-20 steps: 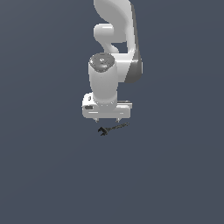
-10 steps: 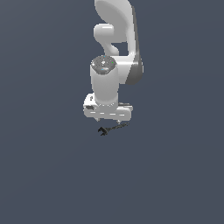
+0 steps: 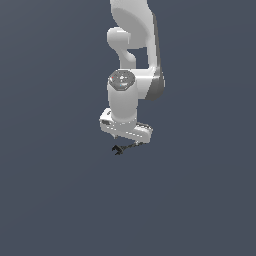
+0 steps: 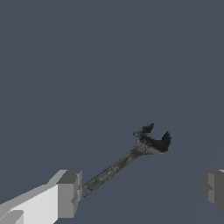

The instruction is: Pick up the object and move it to a goal position.

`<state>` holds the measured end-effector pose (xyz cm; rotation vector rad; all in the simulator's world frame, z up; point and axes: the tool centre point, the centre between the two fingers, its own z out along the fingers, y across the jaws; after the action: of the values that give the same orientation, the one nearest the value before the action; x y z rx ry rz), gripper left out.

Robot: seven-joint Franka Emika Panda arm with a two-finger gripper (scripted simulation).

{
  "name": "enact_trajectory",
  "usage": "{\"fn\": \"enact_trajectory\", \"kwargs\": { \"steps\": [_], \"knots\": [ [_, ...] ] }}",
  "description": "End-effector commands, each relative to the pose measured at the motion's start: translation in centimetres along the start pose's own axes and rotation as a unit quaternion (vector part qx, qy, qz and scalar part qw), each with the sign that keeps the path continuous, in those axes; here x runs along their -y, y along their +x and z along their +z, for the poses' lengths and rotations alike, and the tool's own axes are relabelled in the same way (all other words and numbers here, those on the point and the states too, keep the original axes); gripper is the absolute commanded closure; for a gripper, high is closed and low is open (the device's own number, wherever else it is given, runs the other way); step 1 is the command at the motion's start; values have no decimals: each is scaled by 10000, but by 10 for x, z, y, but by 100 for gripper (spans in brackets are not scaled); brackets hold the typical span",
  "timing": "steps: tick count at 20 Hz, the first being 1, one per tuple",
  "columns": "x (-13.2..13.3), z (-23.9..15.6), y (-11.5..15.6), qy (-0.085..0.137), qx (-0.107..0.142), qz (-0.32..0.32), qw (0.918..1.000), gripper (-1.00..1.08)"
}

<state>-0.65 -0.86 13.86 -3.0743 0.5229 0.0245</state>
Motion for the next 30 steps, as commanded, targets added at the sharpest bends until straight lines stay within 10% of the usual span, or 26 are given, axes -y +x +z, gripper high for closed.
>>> {"fn": "enact_trajectory", "kwargs": {
  "steps": [1,15,30],
  "knots": [
    [2,6,-3,4,0,333,9994,-92],
    [7,39,-18,0,-16,2178,9760,-92],
    [9,69,-35,-29,-82,4037,9149,-92]
  ]
}}
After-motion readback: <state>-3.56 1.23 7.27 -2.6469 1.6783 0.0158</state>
